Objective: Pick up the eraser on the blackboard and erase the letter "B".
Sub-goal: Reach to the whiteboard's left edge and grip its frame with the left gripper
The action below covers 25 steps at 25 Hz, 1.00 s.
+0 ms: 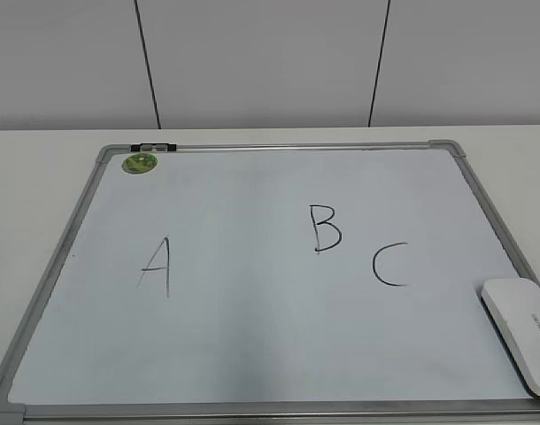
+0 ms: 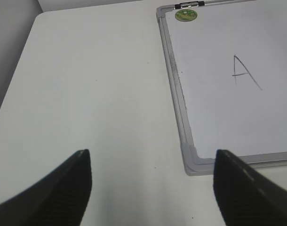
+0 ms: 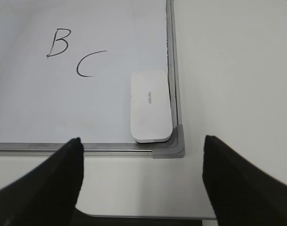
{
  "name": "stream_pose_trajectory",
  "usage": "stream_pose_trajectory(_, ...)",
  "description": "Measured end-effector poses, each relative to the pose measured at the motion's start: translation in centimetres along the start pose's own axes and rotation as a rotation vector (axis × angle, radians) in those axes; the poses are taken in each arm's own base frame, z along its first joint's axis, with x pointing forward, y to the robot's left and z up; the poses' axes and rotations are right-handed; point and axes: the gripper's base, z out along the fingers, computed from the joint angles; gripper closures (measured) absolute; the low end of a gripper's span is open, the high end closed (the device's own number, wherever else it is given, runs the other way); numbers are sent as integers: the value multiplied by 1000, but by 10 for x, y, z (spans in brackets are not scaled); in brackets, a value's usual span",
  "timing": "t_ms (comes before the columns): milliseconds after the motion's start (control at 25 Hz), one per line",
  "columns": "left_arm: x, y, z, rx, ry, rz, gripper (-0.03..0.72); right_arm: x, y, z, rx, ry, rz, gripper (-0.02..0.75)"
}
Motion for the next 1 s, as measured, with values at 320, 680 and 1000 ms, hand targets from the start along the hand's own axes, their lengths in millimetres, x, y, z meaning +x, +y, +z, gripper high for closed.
stream_pose_trajectory(320, 0, 0, 0, 0, 0, 0, 97, 0, 0, 0, 0, 0, 0, 151)
stream_pose_trajectory(680, 0, 0, 0, 0, 2, 0, 97, 0, 0, 0, 0, 0, 0, 151)
stream_pose_trajectory(1000, -30, 1, 10, 7, 59, -2, 97, 0, 0, 0, 0, 0, 0, 151)
